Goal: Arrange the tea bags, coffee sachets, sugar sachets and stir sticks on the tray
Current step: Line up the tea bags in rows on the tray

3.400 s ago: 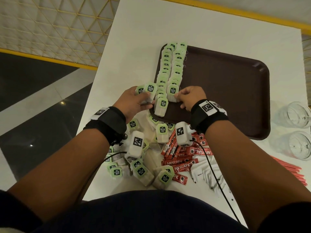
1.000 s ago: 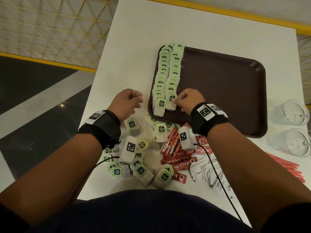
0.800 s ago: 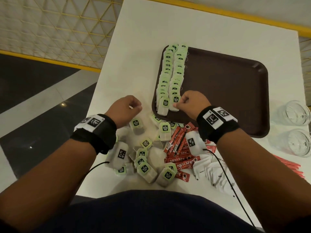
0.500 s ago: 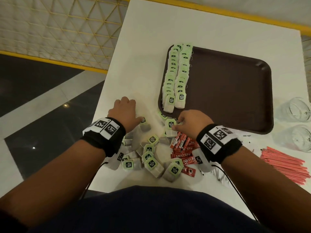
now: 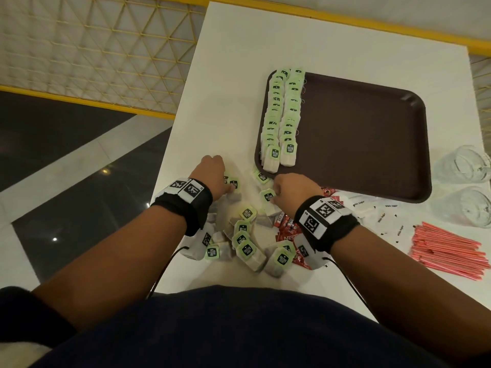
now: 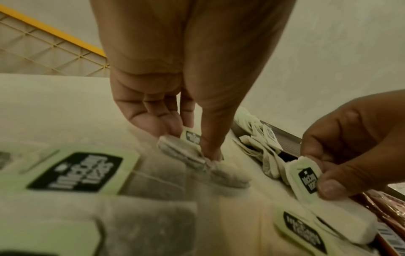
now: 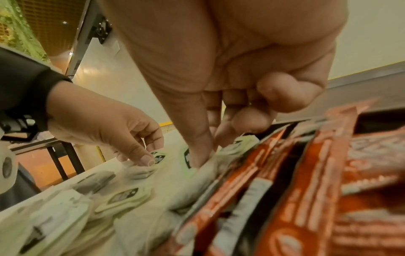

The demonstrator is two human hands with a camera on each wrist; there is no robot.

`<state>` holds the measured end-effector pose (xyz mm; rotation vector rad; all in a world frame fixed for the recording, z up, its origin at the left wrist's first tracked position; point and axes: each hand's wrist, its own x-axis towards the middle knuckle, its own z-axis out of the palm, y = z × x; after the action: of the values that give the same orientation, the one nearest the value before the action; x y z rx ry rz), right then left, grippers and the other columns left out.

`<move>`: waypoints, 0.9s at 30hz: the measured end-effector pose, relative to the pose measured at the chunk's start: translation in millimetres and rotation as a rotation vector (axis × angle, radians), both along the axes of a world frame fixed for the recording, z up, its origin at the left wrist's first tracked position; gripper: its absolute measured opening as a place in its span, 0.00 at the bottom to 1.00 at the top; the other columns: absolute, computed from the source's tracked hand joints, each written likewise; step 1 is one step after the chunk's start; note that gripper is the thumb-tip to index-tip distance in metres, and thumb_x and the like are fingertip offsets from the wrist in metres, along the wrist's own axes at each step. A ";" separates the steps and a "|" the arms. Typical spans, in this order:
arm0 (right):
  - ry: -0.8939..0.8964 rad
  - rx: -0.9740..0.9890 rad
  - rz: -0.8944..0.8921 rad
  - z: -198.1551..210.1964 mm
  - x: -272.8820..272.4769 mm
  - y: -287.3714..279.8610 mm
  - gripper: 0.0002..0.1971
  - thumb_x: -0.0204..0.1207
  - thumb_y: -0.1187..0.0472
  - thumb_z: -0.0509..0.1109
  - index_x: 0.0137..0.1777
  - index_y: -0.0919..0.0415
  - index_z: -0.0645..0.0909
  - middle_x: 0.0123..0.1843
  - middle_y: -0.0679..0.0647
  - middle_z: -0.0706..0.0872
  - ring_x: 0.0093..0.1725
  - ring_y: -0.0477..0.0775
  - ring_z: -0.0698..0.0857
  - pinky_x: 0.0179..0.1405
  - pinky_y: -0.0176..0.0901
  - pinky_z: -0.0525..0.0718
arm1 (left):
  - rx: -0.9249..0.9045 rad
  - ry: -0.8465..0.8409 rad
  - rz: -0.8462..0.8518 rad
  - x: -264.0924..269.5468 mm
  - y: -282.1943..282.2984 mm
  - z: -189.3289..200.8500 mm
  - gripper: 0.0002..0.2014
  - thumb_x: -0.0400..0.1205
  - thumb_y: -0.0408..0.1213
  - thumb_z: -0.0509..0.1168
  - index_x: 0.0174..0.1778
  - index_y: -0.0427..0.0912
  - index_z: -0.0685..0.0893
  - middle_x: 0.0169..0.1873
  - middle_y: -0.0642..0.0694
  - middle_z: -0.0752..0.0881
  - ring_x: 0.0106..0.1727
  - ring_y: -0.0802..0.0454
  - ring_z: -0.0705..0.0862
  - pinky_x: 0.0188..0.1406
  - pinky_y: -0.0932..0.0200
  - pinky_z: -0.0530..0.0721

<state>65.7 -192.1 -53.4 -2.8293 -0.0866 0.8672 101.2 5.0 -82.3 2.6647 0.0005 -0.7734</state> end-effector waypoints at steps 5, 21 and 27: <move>0.014 0.095 -0.039 -4.1 1.6 -7.3 0.04 0.78 0.54 0.71 0.48 0.51 0.80 0.51 0.50 0.83 0.53 0.55 0.83 0.59 0.54 0.82 | 0.029 -0.065 -0.049 0.0 0.8 1.8 0.24 0.74 0.47 0.77 0.60 0.41 0.78 0.60 0.40 0.77 0.62 0.38 0.76 0.59 0.48 0.76; -0.009 0.756 -0.612 4.8 19.6 -56.1 0.03 0.78 0.66 0.72 0.47 0.59 0.81 0.41 0.56 0.88 0.33 0.48 0.85 0.29 0.35 0.81 | -0.305 -0.151 -0.031 7.2 -9.2 21.5 0.12 0.83 0.33 0.65 0.62 0.43 0.79 0.50 0.45 0.83 0.47 0.48 0.80 0.45 0.58 0.77; 0.017 0.666 -0.715 -9.0 47.2 -67.6 0.04 0.78 0.66 0.72 0.52 0.62 0.82 0.43 0.56 0.88 0.34 0.47 0.85 0.30 0.38 0.80 | -0.471 -0.141 -0.039 20.2 -27.2 34.5 0.10 0.84 0.33 0.62 0.61 0.43 0.79 0.51 0.41 0.85 0.45 0.41 0.86 0.49 0.43 0.87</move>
<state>112.8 -259.7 -62.3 -1.9941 0.5075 0.5480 121.4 -22.2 -47.8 2.2663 -0.2407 -0.5168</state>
